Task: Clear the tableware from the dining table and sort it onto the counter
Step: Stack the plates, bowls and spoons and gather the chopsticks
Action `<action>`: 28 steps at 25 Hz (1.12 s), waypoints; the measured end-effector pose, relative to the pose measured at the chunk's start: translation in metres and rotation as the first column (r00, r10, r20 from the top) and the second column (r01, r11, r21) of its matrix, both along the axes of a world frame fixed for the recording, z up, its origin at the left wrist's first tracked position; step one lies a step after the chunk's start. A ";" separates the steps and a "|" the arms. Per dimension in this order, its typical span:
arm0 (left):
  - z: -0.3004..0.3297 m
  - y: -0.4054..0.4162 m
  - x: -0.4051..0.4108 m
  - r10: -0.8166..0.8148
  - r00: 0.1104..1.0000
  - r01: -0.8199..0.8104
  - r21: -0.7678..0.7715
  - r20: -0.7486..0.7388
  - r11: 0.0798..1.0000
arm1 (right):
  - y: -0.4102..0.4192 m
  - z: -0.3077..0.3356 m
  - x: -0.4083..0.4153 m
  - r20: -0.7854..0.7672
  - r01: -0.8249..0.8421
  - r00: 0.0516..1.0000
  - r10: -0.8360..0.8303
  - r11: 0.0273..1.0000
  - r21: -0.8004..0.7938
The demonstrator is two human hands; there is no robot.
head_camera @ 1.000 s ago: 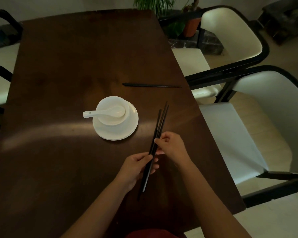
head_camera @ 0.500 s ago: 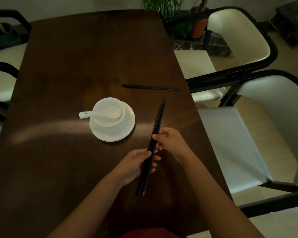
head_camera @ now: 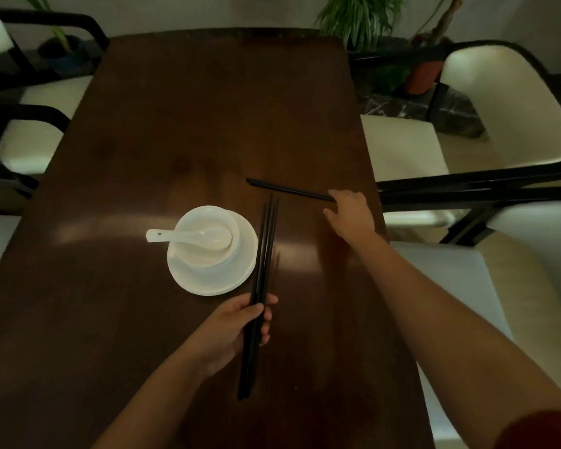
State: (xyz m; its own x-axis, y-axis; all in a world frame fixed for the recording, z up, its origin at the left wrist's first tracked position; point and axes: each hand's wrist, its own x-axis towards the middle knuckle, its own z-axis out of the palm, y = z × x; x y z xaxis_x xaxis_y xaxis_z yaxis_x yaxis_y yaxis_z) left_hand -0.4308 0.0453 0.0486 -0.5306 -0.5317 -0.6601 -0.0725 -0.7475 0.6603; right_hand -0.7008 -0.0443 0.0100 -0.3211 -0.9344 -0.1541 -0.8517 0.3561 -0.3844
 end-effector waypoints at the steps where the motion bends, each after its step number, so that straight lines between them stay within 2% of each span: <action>1: -0.003 0.000 0.003 0.009 1.000 -0.009 -0.001 0.010 1.000 | -0.013 -0.008 -0.008 -0.087 -0.059 0.994 0.065 0.995 0.075; 3: -0.008 -0.001 0.007 0.030 0.999 -0.030 0.005 0.031 1.000 | -0.027 -0.025 -0.016 -0.199 -0.121 0.967 0.157 0.976 0.181; 7: -0.014 -0.002 0.009 0.055 0.998 -0.056 0.014 0.044 0.998 | -0.025 -0.041 -0.017 -0.320 -0.143 0.936 0.150 0.989 0.046; 11: -0.015 -0.003 0.007 0.066 0.997 -0.067 0.042 0.036 0.997 | -0.012 -0.041 -0.016 -0.376 -0.212 0.900 0.222 0.975 0.070; 16: -0.009 -0.006 0.005 0.072 0.996 -0.073 0.037 0.045 0.997 | 0.017 -0.040 -0.012 -0.344 -0.255 0.895 0.283 0.959 0.124; 18: -0.006 -0.006 0.004 0.082 0.996 -0.084 0.043 0.040 0.996 | 0.027 -0.035 -0.010 -0.199 -0.160 0.960 0.200 0.967 0.198; 19: -0.005 -0.006 0.004 0.085 0.996 -0.087 0.048 0.034 0.995 | 0.032 -0.031 -0.011 -0.031 -0.094 0.994 0.105 0.962 0.257; 20: -0.003 -0.006 0.004 0.087 0.996 -0.089 0.054 0.028 0.995 | 0.038 -0.025 -0.014 0.167 -0.055 0.986 0.001 0.947 0.317; 21: -0.001 -0.006 0.003 0.088 0.996 -0.089 0.064 0.020 0.994 | 0.045 -0.015 -0.017 0.351 -0.050 0.933 -0.083 0.933 0.355; 22: 0.001 -0.005 0.003 0.085 0.996 -0.086 0.077 0.010 0.993 | 0.055 0.000 -0.020 0.471 -0.073 0.876 -0.106 0.935 0.347; 25: 0.006 -0.005 0.002 0.060 0.998 -0.060 0.099 -0.002 0.993 | 0.078 0.058 -0.038 0.580 -0.246 0.809 0.098 0.952 0.182; 28: 0.013 -0.007 0.001 -0.018 0.999 0.021 0.079 -0.034 0.997 | 0.088 0.120 -0.040 0.595 -0.496 0.731 0.334 0.859 0.128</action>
State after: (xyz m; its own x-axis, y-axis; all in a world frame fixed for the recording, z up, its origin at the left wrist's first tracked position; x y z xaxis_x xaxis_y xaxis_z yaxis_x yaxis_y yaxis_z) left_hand -0.4301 0.0386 0.0619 -0.5624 -0.4679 -0.6817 -0.0666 -0.7962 0.6014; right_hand -0.7410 0.0442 0.1297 0.3007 -0.8500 -0.4325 -0.6192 0.1710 -0.7664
